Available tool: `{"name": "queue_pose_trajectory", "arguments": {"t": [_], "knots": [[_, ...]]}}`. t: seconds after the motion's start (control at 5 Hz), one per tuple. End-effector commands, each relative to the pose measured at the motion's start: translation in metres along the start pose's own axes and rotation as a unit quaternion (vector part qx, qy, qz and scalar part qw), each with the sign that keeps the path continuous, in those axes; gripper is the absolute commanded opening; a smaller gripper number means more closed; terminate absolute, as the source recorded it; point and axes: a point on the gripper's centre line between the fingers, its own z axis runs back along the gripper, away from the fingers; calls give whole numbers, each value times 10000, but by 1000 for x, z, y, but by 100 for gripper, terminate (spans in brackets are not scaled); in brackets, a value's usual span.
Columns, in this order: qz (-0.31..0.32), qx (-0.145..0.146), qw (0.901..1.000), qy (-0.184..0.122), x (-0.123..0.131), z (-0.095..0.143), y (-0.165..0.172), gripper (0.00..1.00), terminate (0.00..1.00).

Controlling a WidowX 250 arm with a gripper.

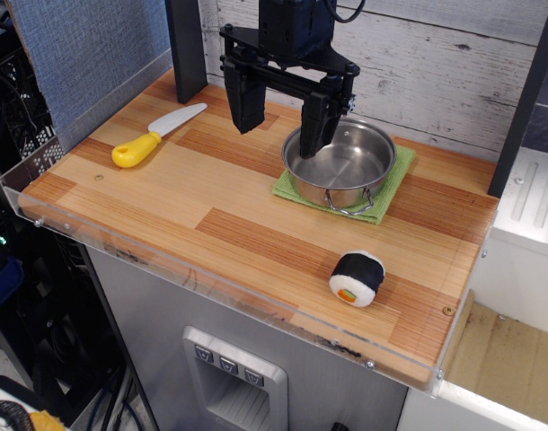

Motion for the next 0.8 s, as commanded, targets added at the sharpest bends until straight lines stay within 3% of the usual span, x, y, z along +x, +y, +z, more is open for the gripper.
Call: {"name": "queue_pose_trajectory", "arguments": {"t": [0.0,0.6], "knots": [[0,0,10000,0,0,0,0,100,0],[-454,275,9985,-90,-18,-25,-36,100,0]]}}
